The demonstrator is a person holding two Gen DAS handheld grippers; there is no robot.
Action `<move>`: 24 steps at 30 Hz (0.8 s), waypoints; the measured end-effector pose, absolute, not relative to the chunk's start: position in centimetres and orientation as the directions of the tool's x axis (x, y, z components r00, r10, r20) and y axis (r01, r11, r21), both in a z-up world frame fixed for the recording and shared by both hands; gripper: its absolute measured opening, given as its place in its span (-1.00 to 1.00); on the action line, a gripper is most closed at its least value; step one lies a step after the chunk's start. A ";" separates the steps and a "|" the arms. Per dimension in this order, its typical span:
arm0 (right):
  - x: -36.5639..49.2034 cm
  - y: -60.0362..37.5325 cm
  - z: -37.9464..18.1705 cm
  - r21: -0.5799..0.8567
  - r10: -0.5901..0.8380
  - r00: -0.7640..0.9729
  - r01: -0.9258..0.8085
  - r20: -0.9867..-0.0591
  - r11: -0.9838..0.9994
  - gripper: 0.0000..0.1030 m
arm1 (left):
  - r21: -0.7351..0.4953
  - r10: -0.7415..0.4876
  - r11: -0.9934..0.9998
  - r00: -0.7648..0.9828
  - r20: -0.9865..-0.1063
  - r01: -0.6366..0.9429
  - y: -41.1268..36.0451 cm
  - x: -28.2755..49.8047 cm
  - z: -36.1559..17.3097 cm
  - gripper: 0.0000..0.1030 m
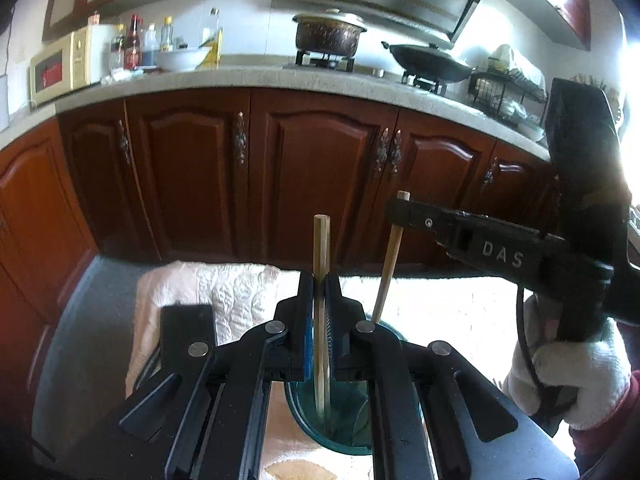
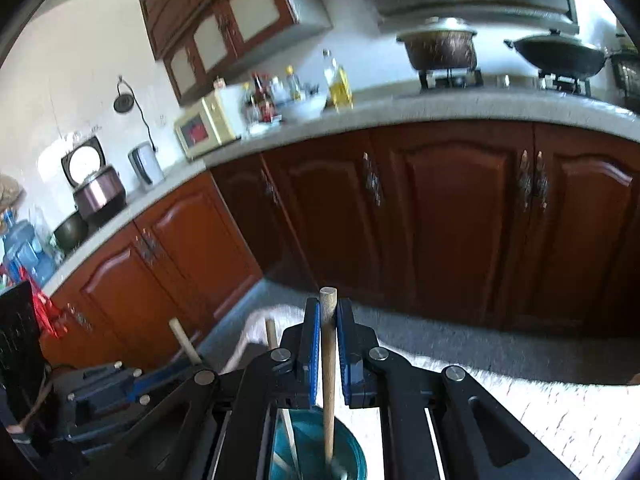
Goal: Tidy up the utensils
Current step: 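Carry both chopsticks to the teal-rimmed cup and release them inside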
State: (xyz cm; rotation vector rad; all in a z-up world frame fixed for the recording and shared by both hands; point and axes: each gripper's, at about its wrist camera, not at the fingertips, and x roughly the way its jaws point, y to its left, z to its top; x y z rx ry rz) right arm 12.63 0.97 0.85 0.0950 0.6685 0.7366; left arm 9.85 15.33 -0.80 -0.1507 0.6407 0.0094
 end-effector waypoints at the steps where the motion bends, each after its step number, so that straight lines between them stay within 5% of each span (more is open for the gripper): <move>1: 12.6 1.0 0.4 0.306 0.648 0.540 -0.591 -0.537 0.746 -0.85 | -0.136 -0.035 0.989 0.797 -0.603 -0.059 15.3 9.9 -1.0 -0.92; 5: 13.0 1.0 -0.9 0.338 0.662 0.494 -0.593 -0.564 0.731 -0.83 | -0.136 -0.025 0.988 0.779 -0.626 -0.078 15.3 9.9 -1.8 -0.82; 8: 13.1 0.2 -1.5 0.382 0.671 0.462 -0.573 -0.580 0.725 -0.30 | -0.156 -0.028 0.983 0.777 -0.629 -0.091 15.5 9.4 -1.9 -0.52; 24: 6.7 -5.7 -1.9 0.336 0.616 0.515 -0.537 -0.595 0.774 -0.25 | -0.142 -0.010 0.985 0.782 -0.623 -0.101 12.1 4.6 -2.2 -0.19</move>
